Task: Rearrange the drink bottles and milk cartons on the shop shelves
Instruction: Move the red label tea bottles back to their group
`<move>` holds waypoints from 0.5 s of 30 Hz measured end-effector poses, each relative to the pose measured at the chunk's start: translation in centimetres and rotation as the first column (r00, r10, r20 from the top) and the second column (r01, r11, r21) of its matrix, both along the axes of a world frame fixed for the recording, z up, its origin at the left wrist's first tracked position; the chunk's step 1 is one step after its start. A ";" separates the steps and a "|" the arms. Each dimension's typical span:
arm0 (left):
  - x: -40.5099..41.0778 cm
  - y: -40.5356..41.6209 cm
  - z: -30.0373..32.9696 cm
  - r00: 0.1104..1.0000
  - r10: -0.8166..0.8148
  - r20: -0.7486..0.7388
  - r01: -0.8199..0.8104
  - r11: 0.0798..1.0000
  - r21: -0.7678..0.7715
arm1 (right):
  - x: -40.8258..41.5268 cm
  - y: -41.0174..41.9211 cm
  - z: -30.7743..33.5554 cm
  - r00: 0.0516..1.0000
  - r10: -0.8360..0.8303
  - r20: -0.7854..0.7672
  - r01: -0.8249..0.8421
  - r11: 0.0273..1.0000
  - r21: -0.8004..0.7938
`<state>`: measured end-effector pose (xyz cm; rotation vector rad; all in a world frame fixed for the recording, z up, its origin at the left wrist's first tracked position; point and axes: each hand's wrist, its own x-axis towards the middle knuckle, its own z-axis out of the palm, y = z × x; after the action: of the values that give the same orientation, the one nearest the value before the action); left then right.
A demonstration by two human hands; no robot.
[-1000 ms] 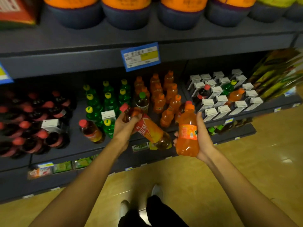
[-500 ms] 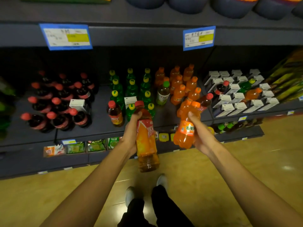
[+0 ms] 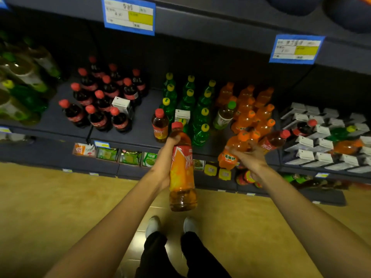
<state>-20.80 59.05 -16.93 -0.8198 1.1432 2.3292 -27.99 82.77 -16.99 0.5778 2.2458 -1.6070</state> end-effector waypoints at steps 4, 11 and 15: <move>0.6 1.6 -0.4 0.996 0.084 0.028 -0.084 0.996 0.000 | -2.9 2.1 -6.3 0.996 0.092 -0.015 -0.086 0.974 0.212; 1.4 3.6 -1.3 0.982 0.170 0.083 -0.170 0.985 -0.012 | -7.2 0.1 -9.4 0.945 0.142 0.296 -0.182 0.977 0.114; 1.7 3.9 -0.9 0.974 0.210 0.089 -0.208 0.978 -0.033 | -8.2 -0.3 -11.2 0.922 0.231 0.311 -0.273 0.957 0.099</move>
<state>-19.15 63.00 -17.85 -1.0926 1.0933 2.4197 -36.19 82.47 -28.18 0.5012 2.1169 -1.1592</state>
